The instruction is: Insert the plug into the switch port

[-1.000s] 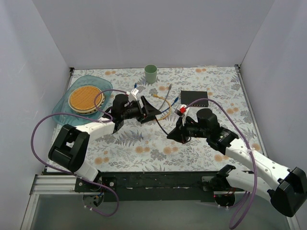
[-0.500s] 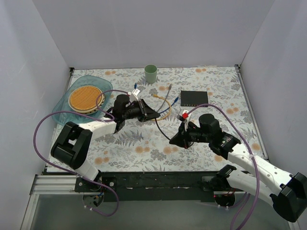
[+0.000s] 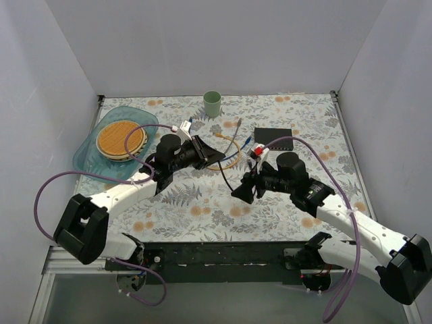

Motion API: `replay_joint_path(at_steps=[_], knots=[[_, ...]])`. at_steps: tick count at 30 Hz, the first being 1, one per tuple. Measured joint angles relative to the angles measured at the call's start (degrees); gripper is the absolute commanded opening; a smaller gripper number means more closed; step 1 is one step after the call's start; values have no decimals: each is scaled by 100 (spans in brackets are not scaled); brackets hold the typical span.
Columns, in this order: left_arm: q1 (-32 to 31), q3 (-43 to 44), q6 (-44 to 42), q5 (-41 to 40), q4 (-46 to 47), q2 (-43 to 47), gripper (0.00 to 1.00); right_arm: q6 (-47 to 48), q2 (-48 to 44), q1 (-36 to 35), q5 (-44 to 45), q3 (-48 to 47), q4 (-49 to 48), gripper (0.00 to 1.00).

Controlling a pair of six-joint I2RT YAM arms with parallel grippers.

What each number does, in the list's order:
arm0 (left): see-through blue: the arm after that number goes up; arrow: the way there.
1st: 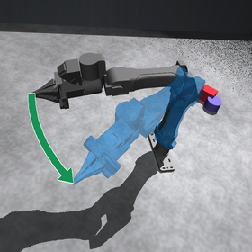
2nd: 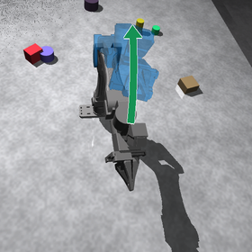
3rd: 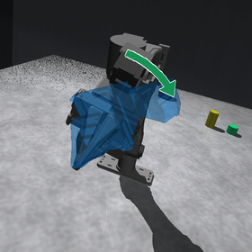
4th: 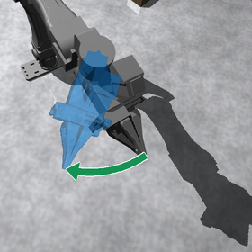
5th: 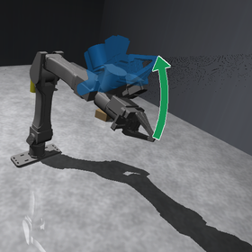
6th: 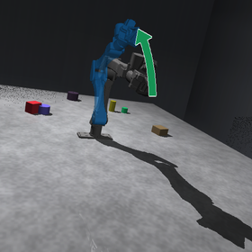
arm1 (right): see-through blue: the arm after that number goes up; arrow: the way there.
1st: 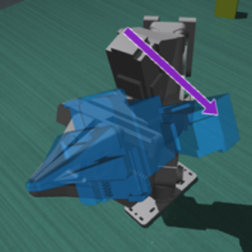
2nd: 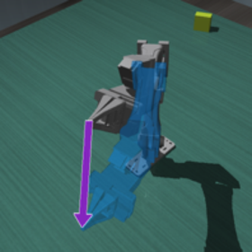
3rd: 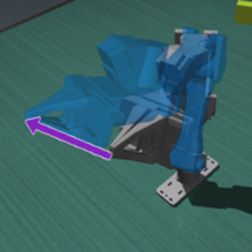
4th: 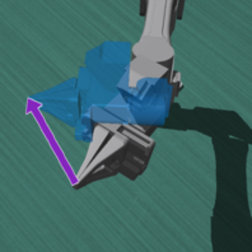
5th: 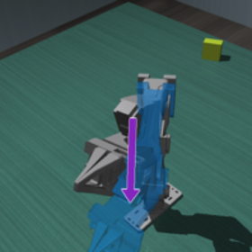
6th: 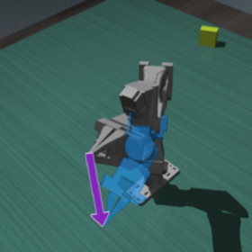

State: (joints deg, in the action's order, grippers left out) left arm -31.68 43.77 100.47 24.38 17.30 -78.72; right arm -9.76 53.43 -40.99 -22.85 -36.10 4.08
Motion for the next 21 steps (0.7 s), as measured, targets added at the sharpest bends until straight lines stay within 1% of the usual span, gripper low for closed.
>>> replay_joint_path(at_steps=[4,7,10,11,12,13,14,15,16,17,18,19,20,21], knots=[[-236,0,76,-553,-149,380,0,-168,481,0,13,-378,-413,76],[-326,9,96,-791,-282,472,0,-354,813,-2,-68,-470,-791,73],[-343,17,96,-901,-446,470,0,-520,1073,-24,-129,-474,-1045,60],[-348,20,96,-922,-487,470,0,-566,1156,-37,-140,-479,-1121,53],[-356,22,96,-944,-516,470,0,-625,1239,-46,-149,-496,-1187,48],[-363,22,94,-966,-538,472,0,-675,1322,-57,-155,-518,-1252,41],[-372,22,94,-988,-555,472,0,-719,1388,-72,-155,-542,-1300,22],[-376,22,94,-1001,-573,472,0,-769,1458,-79,-157,-568,-1366,13],[-382,22,94,-1005,-581,472,0,-822,1521,-79,-164,-592,-1425,6],[-389,22,92,-1027,-584,472,0,-883,1587,-81,-184,-627,-1471,1],[-385,24,72,-1034,-584,472,0,-942,1648,-90,-199,-662,-1482,1],[-380,31,46,-1051,-592,472,4,-977,1711,-94,-205,-693,-1491,1],[-376,42,13,-1069,-603,472,24,-994,1762,-98,-219,-723,-1488,1],[-374,57,-52,-1095,-647,481,40,-1008,1808,-103,-243,-748,-1486,1]])
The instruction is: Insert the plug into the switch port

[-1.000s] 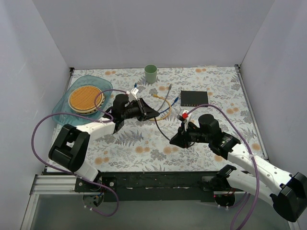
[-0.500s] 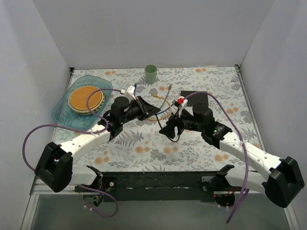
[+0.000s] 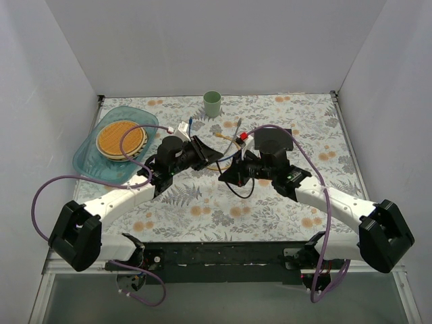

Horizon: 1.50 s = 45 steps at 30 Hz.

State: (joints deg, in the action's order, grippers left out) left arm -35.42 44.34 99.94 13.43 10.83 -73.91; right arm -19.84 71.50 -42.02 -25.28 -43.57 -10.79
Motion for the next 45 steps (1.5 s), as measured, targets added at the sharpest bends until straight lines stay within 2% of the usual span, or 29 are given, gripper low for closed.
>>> replay_joint_path(at_steps=[1,2,4,6,11,15,23,26,31,38,45], knots=[[0,22,-83,-46,-70,31,51,4,15,0,-24,-15,11,1],[-2,42,-184,-72,-136,66,67,28,13,0,-50,-17,13,1],[-13,92,-341,-212,-380,245,75,98,-20,0,-131,-17,42,1],[-28,170,-509,-411,-651,479,77,238,-101,0,-280,-20,136,1],[-28,407,-1032,-839,-1174,1095,76,651,-573,0,-684,-15,518,1],[-22,411,-1399,-811,-1252,1364,73,918,-962,0,-896,-15,831,1],[-22,238,-1860,-4,-855,1403,61,1161,-1311,-2,-984,-13,1370,1],[-22,140,-1915,299,-695,1401,60,1215,-1318,-2,-922,-15,1504,1],[-22,131,-1908,503,-695,1366,59,1237,-1425,-2,-437,-15,1781,1],[-22,813,-1451,-85,-1714,807,60,1261,-1554,-7,671,-238,2177,1],[-66,1115,-1025,-157,-2072,188,60,1322,-1554,-22,1340,-326,2485,1]])
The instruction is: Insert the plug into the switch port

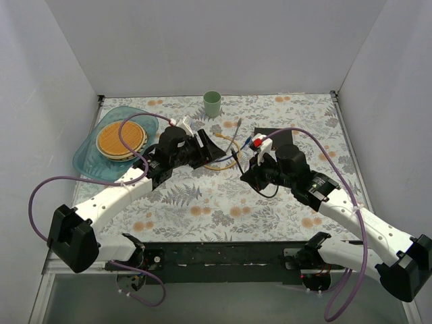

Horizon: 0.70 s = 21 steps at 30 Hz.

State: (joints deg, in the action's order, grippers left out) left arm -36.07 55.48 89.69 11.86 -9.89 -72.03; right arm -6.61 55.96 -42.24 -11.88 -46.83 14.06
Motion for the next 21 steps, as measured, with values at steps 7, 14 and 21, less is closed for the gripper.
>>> replay_joint_path(at_steps=[7,14,21], knots=[[-127,20,186,-9,-26,-166,59,48,2,-101,426,0,181,1],[-420,195,216,-50,234,-308,58,59,116,-225,555,0,245,1],[-688,448,175,-181,308,-654,30,55,151,-321,551,0,251,1]])
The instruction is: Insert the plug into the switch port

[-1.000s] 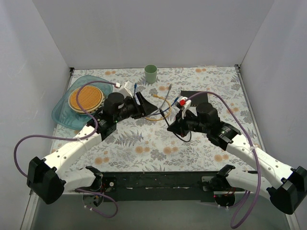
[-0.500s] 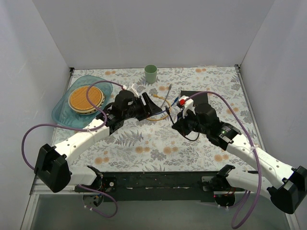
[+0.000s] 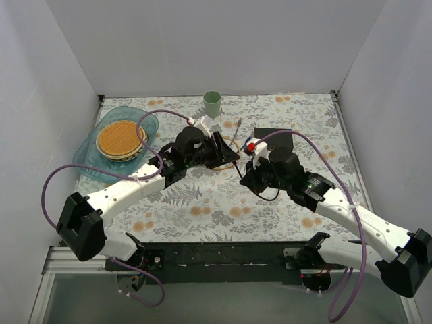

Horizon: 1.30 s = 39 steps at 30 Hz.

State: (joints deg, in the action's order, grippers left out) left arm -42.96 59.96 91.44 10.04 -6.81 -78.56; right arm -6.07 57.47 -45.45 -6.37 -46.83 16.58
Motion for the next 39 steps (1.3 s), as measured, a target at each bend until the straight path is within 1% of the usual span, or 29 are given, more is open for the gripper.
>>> replay_joint_path(at_steps=[2,3,5,6,9,10,11,12,13,15,16,21,26,29,32,34,39], knots=[[-26,22,-9,-55,-9,-81,26,0,0,-20,-24,0,-2,1],[-42,35,-15,-96,-17,-120,16,4,0,-33,-35,-2,-2,1],[-61,76,-28,-197,-50,-175,4,15,0,-44,-85,0,2,1],[-68,94,-26,-223,-59,-188,0,31,0,-48,-107,-2,-2,1],[-118,127,-33,-339,-68,-186,0,52,0,-50,-131,-2,11,1],[-136,129,-37,-372,-68,-184,0,63,0,-50,-131,0,13,5],[-142,129,-44,-398,-70,-179,0,76,0,-50,-129,0,13,16],[-151,129,-57,-411,-68,-175,0,83,-2,-50,-129,0,9,36],[-170,129,-72,-417,-57,-166,0,85,-7,-50,-138,0,4,46],[-195,96,-129,-426,33,-116,0,37,-35,-55,-177,0,-31,62],[-203,39,-153,-424,136,-66,0,44,-63,-61,-229,0,-72,66],[-234,-546,-278,-317,815,382,0,-59,-162,-70,-466,-37,-308,67],[-236,-1056,-435,-164,1453,811,0,-286,-166,127,-955,-66,-612,63],[-240,-1497,-546,-94,1906,1279,0,-614,-223,590,-1670,-2,-1102,62],[-243,-1851,-627,-17,2319,1722,0,-1084,-328,1078,-2520,205,-1858,60],[-245,-1954,-686,39,2524,1893,0,-1370,-339,1217,-2999,297,-2282,59],[-245,-1991,-774,289,2975,1963,0,-2100,-197,1233,-4004,457,-3342,53]])
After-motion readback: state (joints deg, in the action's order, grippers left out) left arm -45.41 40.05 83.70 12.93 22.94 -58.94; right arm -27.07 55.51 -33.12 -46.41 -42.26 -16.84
